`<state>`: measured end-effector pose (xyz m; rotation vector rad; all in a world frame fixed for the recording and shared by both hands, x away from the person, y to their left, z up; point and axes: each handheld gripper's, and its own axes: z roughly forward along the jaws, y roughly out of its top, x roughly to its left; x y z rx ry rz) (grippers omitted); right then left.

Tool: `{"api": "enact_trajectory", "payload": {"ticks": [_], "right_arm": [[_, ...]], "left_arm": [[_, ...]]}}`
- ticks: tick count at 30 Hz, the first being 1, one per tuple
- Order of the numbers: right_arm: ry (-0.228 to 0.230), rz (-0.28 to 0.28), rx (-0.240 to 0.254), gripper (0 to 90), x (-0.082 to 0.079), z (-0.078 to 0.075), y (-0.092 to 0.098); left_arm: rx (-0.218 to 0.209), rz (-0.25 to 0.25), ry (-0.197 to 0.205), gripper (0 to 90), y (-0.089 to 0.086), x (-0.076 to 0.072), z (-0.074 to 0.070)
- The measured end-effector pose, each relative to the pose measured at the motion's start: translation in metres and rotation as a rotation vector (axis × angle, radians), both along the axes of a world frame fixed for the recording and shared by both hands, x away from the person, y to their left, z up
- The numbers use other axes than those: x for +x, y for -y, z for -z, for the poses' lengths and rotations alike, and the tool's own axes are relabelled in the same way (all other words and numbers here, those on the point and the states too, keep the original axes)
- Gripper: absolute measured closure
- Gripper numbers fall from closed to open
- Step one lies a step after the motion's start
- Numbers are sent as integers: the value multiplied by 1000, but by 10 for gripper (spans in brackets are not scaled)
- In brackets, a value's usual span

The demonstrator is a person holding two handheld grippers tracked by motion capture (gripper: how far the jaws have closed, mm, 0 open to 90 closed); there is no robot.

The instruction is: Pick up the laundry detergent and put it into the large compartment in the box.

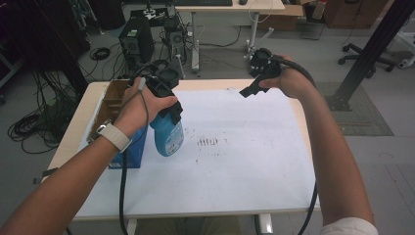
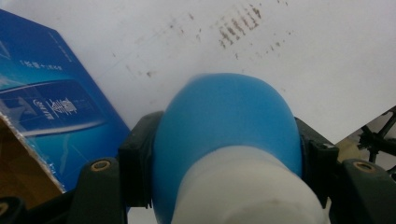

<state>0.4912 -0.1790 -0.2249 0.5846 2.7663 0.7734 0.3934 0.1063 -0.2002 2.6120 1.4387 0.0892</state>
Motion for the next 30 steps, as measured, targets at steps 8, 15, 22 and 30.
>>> {"api": "enact_trajectory", "payload": {"ticks": [8, 15, 22, 30], "right_arm": [[3, -5, 3, 91, -1, 0, -1], [0, -4, 2, 91, -1, 0, -2], [1, -8, 3, 91, -1, 0, -3], [3, -7, 6, 91, 0, 0, -2]], "left_arm": [[4, -18, 2, 371, -4, 0, -14], [-1, -44, 12, 371, -10, 1, -26], [-17, -80, 30, 371, -19, 4, -44], [-4, -113, 33, 371, -29, 8, -60]]}}
